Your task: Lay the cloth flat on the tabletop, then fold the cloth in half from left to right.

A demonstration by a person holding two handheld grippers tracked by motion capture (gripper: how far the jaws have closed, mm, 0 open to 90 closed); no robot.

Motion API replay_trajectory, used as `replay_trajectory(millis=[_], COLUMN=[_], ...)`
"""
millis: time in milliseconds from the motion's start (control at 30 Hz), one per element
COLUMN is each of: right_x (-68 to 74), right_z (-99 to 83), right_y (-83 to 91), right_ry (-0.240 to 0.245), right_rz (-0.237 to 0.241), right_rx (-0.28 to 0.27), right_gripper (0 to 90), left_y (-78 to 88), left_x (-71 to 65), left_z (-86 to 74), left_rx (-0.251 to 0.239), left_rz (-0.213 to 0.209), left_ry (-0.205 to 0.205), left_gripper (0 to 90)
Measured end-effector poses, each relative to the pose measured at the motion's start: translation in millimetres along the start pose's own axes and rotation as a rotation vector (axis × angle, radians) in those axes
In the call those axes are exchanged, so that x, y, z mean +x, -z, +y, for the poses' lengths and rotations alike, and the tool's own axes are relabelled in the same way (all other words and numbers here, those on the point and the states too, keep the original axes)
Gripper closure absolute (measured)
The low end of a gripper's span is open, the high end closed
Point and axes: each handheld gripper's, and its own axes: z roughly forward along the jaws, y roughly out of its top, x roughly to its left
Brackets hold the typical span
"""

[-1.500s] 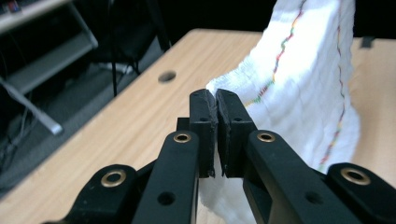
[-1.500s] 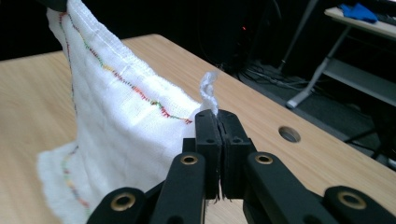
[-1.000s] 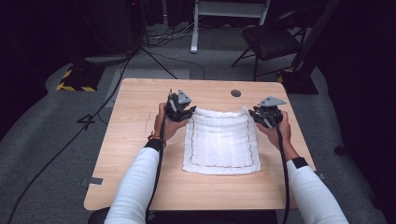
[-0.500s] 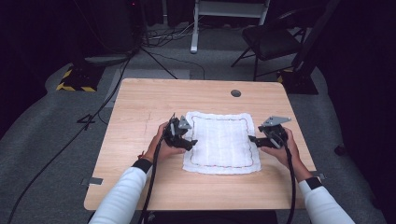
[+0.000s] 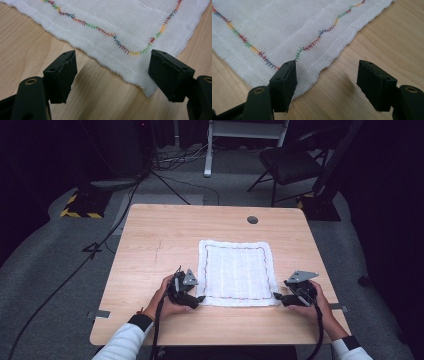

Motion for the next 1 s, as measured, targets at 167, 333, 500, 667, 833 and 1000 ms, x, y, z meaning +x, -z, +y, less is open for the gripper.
replay_trajectory(millis=[167, 333, 500, 667, 833, 1000], right_x=[1.0, 4.0, 6.2, 10.2, 9.8, 15.8], right_z=[-11.7, -17.4, -21.0, -22.5, -17.8, -1.8], right_y=[7.3, 12.4, 16.2, 20.3, 25.5, 27.8], right_ry=[-0.034, -0.038, -0.036, -0.018, -0.021, 0.008], right_rz=[0.005, -0.004, 0.0, -0.012, 0.007, 0.027], right_rx=[-0.008, -0.009, -0.004, 0.009, -0.038, -0.099], right_gripper=[31.9, 32.7, 33.0, 32.8, 32.7, 33.9], left_y=[1.9, 4.8, 8.0, 19.0, 34.0, 37.2], left_x=[-4.5, -8.9, -16.8, -23.6, -14.3, 6.8], left_z=[-2.6, -8.5, -12.2, -15.1, -12.6, -9.2], left_rx=[0.0, -0.006, -0.008, 0.001, -0.085, -0.089], left_rz=[0.008, -0.033, -0.043, -0.039, -0.043, 0.014], left_ry=[0.009, 0.023, 0.015, -0.014, 0.031, 0.051], left_gripper=[24.1, 23.9, 23.6, 21.2, 21.1, 20.2])
